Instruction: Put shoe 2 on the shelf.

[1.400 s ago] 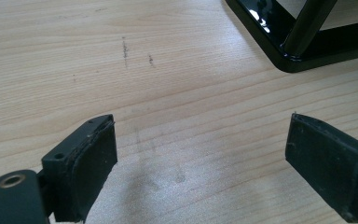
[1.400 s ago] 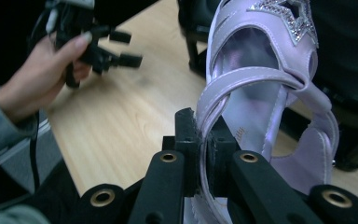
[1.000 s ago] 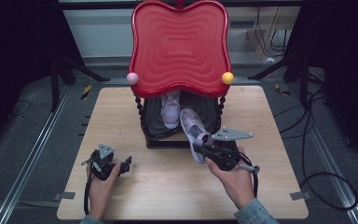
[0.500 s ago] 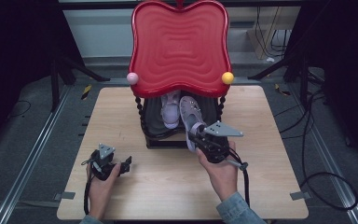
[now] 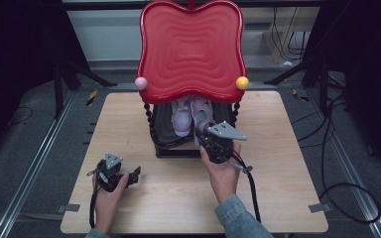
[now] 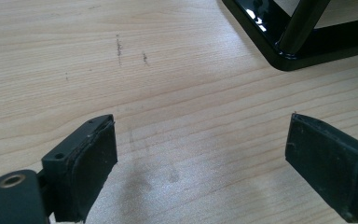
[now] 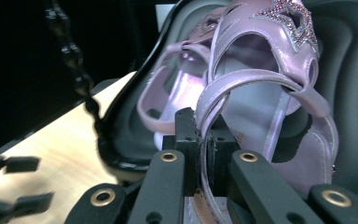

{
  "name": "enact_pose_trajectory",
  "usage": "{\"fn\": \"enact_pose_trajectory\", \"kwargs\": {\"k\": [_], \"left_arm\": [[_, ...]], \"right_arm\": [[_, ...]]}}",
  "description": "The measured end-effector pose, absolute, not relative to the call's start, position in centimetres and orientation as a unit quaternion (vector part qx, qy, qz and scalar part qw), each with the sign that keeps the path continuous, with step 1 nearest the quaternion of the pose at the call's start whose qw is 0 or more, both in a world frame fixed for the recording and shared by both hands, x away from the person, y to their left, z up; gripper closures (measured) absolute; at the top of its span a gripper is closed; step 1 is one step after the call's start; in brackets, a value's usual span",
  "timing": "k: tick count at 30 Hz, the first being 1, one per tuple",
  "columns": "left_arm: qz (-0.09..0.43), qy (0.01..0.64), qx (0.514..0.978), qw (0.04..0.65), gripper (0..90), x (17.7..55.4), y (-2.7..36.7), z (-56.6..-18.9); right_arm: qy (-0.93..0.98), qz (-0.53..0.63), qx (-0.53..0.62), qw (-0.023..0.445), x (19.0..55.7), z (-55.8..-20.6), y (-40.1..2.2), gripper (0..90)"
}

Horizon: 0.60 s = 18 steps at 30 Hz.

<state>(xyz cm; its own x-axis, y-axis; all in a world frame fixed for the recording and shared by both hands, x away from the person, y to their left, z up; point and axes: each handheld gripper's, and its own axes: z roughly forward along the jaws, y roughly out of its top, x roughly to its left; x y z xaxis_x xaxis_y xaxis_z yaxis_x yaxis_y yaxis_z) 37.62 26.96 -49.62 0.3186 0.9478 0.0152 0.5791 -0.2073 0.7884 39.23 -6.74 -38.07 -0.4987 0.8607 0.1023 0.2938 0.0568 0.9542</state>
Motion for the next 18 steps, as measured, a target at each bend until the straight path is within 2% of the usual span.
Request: {"fn": "enact_pose_trajectory", "kwargs": {"k": [8, 18], "left_arm": [[0.26, 0.52, 0.733, 0.352, 8.3, 37.7, 26.8, -49.7], [0.259, 0.519, 0.734, 0.353, 8.4, 37.7, 26.8, -49.7]], "right_arm": [[0.661, 0.525, 0.439, 0.31, 40.9, -38.2, -6.4, 86.4], [0.654, 0.509, 0.443, 0.343, 43.1, -38.4, -5.4, 86.5]]}}
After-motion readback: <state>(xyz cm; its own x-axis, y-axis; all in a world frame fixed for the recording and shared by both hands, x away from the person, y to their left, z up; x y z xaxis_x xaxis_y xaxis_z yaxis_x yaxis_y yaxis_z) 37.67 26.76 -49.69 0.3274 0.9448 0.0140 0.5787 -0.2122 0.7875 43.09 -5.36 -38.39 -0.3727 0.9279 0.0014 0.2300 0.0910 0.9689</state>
